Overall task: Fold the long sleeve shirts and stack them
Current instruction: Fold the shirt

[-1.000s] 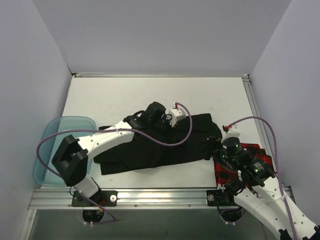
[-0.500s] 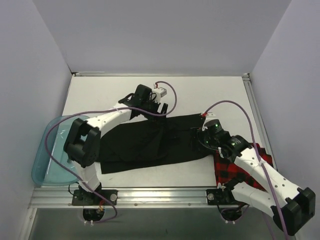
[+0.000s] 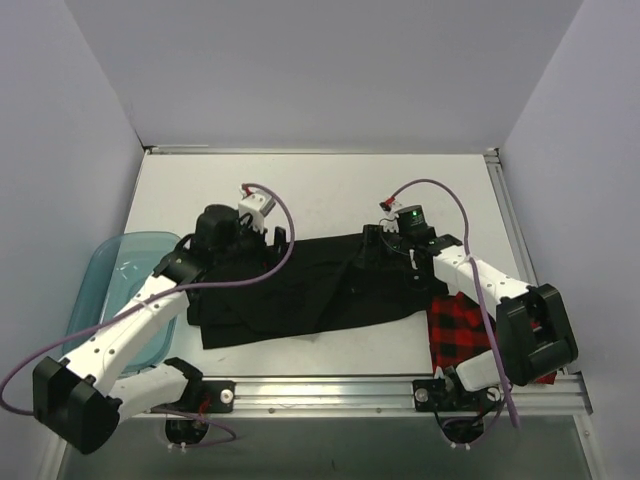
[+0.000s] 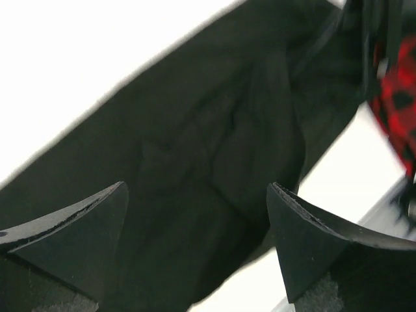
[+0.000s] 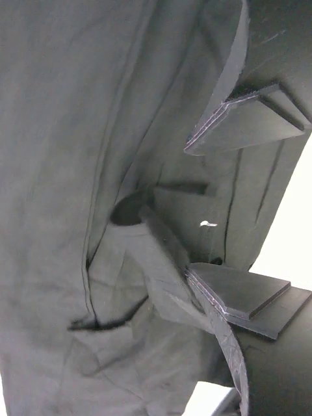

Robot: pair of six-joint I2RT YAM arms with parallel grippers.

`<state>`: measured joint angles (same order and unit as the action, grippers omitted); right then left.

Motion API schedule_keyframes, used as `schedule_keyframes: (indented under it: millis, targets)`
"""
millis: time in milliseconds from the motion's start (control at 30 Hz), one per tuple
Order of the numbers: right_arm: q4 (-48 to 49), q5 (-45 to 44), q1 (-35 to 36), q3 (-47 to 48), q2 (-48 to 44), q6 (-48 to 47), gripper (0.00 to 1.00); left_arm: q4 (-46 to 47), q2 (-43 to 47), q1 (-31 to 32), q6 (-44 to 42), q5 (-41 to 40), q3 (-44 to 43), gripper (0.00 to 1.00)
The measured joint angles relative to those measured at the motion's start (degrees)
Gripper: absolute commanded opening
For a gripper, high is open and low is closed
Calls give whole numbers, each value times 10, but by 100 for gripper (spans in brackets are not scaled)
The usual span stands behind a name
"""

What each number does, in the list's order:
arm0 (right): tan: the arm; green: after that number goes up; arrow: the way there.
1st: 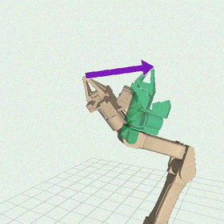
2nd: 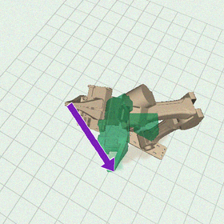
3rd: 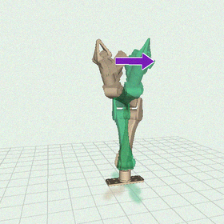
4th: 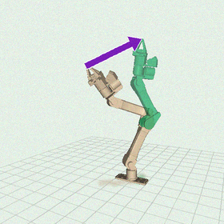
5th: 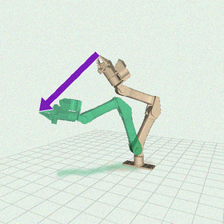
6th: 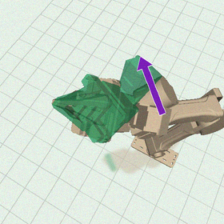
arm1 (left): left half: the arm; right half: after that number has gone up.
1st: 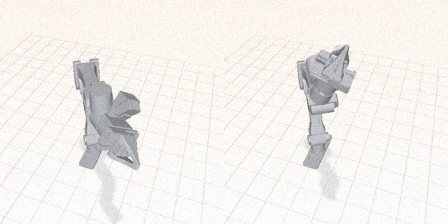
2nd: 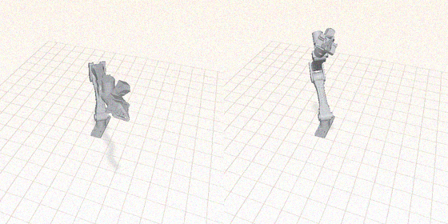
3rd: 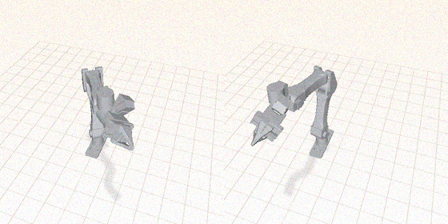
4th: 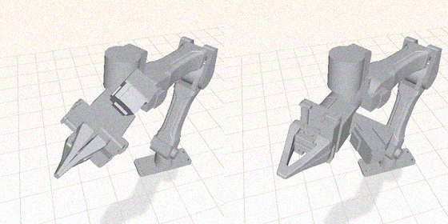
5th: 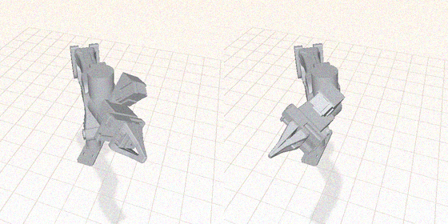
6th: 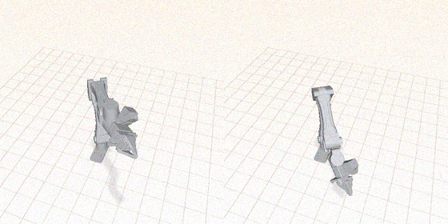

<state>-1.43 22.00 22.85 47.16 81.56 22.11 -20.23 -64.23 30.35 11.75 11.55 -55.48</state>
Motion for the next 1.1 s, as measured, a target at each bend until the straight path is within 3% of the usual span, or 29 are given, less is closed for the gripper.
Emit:
schedule_keyframes:
  millis: [133, 267, 800, 1100]
  targets:
    - [29, 49, 1, 0, 25, -31, 68, -16, 55, 0, -6, 17, 93, 96]
    - [43, 77, 2, 0, 40, -60, 69, -26, 93, 0, -13, 3, 127, 96]
    - [73, 90, 32, 97, 170, -128, 73, -28, 90, -9, -12, -124, 128, 96]
    - [63, 94, 35, 151, 231, -151, 70, -28, 94, -18, -4, -158, 128, 96]
